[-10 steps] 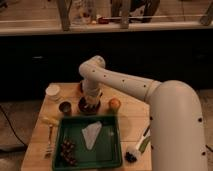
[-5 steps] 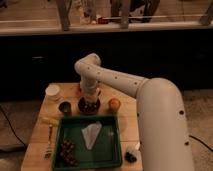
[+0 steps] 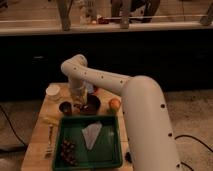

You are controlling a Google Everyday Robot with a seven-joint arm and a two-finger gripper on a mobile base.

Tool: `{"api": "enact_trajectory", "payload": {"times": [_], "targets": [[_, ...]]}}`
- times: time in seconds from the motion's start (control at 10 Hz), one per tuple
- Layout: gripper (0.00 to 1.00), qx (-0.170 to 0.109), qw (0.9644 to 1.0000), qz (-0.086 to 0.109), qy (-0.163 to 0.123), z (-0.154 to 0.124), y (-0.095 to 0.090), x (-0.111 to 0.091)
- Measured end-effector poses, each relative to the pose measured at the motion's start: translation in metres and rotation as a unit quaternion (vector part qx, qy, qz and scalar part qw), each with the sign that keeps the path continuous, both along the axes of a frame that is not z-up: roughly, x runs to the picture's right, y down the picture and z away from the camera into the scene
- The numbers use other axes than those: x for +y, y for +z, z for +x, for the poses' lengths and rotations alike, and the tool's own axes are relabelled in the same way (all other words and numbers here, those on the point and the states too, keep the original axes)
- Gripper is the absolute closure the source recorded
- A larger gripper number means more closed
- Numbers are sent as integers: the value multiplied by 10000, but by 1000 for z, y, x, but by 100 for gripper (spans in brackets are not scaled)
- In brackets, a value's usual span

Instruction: Wipe purple bowl with eraser

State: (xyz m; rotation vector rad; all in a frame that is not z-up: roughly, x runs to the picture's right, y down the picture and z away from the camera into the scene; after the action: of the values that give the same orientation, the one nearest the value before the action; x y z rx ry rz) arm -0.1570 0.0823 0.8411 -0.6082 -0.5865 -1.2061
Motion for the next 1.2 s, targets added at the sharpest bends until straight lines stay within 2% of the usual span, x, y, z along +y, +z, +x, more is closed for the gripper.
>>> {"api": "enact_trajectory", "payload": {"times": [0.3,0.4,0.6,0.8,1.2], "targets": [[97,-63,9999,-104,-28,16,-28,29],[97,-24,9999,-103,9,27,-32,31],[97,256,9996,-32,127,53,-35,29],[97,635,9974,101,338,75,-30,17],[97,834,9957,172,364,77,2,-21]]}}
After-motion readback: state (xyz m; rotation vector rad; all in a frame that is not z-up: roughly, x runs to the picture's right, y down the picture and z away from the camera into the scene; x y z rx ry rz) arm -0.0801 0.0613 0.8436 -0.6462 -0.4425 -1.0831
